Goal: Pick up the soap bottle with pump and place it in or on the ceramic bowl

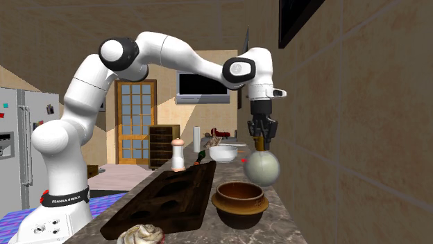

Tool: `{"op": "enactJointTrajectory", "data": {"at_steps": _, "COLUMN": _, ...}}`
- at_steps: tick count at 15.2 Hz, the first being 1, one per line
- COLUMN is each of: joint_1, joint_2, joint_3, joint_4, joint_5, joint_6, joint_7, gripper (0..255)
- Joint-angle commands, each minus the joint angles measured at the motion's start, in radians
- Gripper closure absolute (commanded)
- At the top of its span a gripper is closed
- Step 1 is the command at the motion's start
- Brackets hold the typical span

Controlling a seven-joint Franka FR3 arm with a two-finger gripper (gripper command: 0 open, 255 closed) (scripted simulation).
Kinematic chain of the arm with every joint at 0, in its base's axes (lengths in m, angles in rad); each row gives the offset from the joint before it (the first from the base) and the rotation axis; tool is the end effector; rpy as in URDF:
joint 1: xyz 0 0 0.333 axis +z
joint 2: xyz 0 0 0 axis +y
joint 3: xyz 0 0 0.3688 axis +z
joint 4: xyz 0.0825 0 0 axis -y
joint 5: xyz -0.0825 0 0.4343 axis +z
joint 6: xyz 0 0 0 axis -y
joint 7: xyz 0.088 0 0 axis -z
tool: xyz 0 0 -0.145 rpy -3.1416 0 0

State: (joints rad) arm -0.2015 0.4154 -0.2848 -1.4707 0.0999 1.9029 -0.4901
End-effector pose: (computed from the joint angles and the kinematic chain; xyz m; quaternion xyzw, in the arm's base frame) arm 0.6832 -0.3145 0.4472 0.9998 -0.0012 0.0106 0.0160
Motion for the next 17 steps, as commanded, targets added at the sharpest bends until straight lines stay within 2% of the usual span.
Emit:
{"op": "enactJointTrajectory", "data": {"at_steps": 1, "joint_1": 0.000, "joint_2": -0.005, "joint_3": -0.001, "joint_4": 0.022, "joint_5": -0.002, "joint_6": -0.027, "joint_7": 0.002, "gripper": 255}}
{"op": "enactJointTrajectory", "data": {"at_steps": 17, "joint_1": -0.018, "joint_2": 0.011, "joint_3": -0.004, "joint_4": 0.263, "joint_5": 0.000, "joint_6": -0.251, "joint_7": 0.004, "gripper": 255}}
